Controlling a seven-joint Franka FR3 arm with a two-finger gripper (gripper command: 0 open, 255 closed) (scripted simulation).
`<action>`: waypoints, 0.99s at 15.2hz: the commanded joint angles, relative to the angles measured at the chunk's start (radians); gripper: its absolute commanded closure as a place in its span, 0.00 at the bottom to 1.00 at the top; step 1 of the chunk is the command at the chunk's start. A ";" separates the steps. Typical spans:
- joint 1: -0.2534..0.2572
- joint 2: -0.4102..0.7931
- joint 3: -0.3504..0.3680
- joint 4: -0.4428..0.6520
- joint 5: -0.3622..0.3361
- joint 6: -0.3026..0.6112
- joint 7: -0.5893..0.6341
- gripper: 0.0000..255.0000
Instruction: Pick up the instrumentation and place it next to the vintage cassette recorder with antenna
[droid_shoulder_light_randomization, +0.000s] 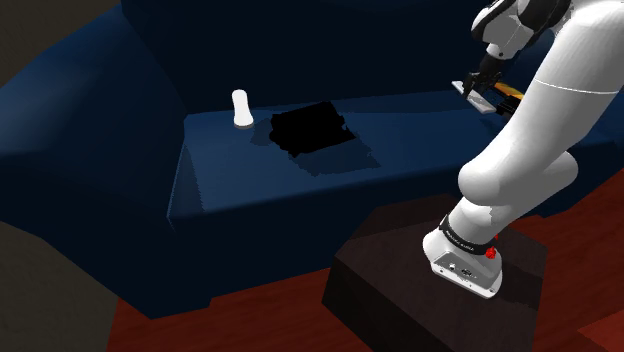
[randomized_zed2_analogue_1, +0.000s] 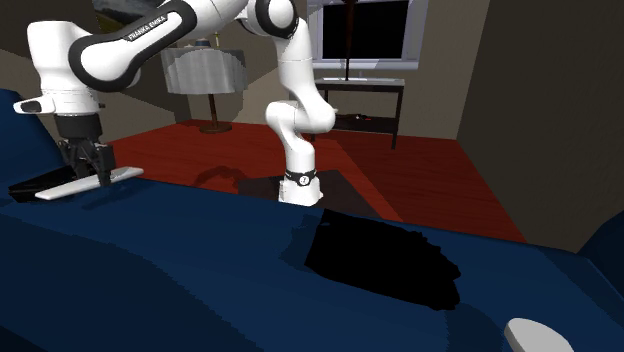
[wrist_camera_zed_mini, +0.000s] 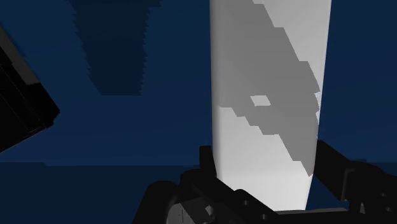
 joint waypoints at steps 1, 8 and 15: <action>-0.005 0.016 0.003 -0.011 0.016 0.023 -0.013 1.00; -0.011 0.036 0.009 -0.027 0.036 0.053 -0.028 1.00; -0.011 0.036 0.009 -0.027 0.036 0.053 -0.028 0.00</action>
